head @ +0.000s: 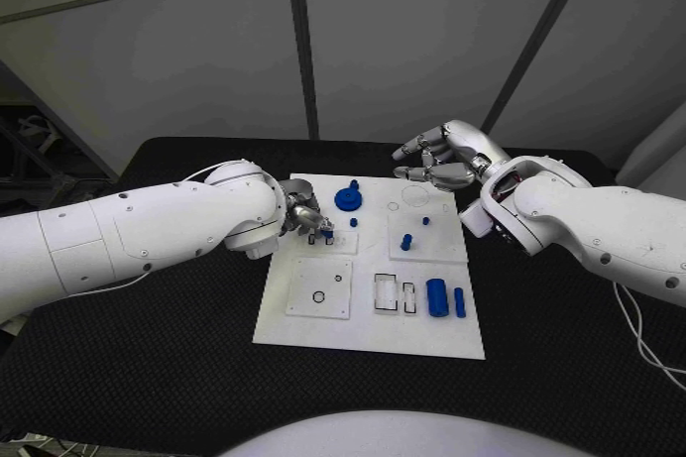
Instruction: Assemble the parts on the task board
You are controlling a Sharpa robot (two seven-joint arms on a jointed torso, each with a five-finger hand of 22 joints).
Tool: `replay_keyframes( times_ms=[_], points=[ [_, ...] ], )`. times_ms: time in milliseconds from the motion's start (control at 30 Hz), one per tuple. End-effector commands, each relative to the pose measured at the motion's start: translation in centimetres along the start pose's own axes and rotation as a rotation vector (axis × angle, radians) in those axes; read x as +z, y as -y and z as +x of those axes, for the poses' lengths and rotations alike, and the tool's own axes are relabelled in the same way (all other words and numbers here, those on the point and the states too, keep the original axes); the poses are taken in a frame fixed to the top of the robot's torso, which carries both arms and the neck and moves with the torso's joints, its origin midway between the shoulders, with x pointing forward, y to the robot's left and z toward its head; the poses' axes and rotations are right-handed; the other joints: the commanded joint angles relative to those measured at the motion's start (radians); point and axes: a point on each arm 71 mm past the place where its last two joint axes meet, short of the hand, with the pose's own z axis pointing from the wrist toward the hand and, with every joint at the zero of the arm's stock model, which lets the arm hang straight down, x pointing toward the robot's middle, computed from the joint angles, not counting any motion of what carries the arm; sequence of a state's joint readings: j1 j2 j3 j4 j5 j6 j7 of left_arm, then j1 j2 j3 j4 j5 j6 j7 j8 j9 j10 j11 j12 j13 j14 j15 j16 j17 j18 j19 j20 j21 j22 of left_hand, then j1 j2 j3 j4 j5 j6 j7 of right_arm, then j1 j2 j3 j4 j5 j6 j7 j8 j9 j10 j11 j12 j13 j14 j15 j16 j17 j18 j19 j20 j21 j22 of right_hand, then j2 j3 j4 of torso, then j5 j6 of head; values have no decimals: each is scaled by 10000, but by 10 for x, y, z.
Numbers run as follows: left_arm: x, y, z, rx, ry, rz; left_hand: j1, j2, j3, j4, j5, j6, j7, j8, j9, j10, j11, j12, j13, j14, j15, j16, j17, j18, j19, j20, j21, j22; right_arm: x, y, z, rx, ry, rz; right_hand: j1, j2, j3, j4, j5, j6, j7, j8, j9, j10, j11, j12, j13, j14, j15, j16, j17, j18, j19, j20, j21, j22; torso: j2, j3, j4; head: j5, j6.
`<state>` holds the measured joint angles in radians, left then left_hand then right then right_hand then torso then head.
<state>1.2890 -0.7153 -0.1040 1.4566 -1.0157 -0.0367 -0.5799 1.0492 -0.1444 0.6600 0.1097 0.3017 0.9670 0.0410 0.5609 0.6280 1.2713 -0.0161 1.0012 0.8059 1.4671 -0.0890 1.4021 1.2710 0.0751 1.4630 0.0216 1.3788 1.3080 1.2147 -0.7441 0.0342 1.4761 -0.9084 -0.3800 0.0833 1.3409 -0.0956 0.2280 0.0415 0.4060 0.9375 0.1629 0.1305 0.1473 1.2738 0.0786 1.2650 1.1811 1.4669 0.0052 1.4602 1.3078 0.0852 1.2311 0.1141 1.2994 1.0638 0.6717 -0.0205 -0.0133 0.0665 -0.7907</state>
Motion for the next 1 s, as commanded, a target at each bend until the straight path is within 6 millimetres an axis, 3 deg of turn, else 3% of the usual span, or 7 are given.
replay_keyframes(
  times_ms=[33, 833, 867, 933, 1000],
  points=[
    [0, 2, 0, 243, 94, 58, -95, 8, 1980, -1906, 107, 77, -19, 57, 15, 319, -210, 40, 25, 371, -58, -41, 5, -195, 223, -58, 55, 53, 0, -1, 0, -30, -66, -78, -41, 19, -12, 64, 51, 75, 3, 59, 11, 15, -37, -31, 2, 507, -44, -45, 304, 190, -17, -22, -57, -4, 11, 8, -5, -11, -21],
    [3, 6, 5, 801, -397, -120, -169, -39, 1963, -1985, 329, 89, -31, 105, 42, 397, -220, 158, 160, 374, -60, -42, 8, -209, 243, -64, 101, 129, 0, -1, 0, -29, -105, -33, -63, 26, -17, 88, 76, 87, -1, 70, 16, 26, -40, -28, 3, 511, -46, -47, 306, 189, -8, -25, -60, -3, 1, 6, 1, -66, -102],
    [3, 6, 5, 830, -404, -129, -182, -63, 1934, -2009, 407, 93, -34, 117, 48, 412, -221, 178, 183, 375, -62, -43, 8, -209, 242, -65, 99, 130, 0, -1, 0, -28, -110, -29, -63, 26, -17, 88, 76, 87, -1, 70, 16, 26, -40, -28, 3, 511, -46, -47, 306, 189, -8, -25, -60, -3, 0, 6, -1, -68, -109],
    [3, 6, 5, 894, -417, -145, -232, -100, 1801, -2029, 927, 112, -44, 155, 67, 451, -229, 218, 228, 377, -67, -45, 10, -210, 240, -71, 102, 144, 0, -1, 0, -28, -116, -22, -71, 27, -19, 95, 77, 88, -1, 71, 17, 29, -39, -27, 4, 511, -46, -49, 304, 188, -3, -25, -58, 2, 3, 4, -2, -73, -116],
    [3, 6, 6, 941, -435, -156, -236, -91, 1755, -2036, 1017, 113, -47, 163, 69, 461, -234, 228, 241, 377, -68, -45, 11, -208, 238, -73, 97, 142, 0, -1, 0, -29, -119, -17, -74, 27, -20, 97, 78, 88, -1, 71, 17, 30, -39, -26, 4, 511, -46, -49, 303, 188, -2, -25, -57, 4, 4, 3, -5, -74, -122]
  ],
)
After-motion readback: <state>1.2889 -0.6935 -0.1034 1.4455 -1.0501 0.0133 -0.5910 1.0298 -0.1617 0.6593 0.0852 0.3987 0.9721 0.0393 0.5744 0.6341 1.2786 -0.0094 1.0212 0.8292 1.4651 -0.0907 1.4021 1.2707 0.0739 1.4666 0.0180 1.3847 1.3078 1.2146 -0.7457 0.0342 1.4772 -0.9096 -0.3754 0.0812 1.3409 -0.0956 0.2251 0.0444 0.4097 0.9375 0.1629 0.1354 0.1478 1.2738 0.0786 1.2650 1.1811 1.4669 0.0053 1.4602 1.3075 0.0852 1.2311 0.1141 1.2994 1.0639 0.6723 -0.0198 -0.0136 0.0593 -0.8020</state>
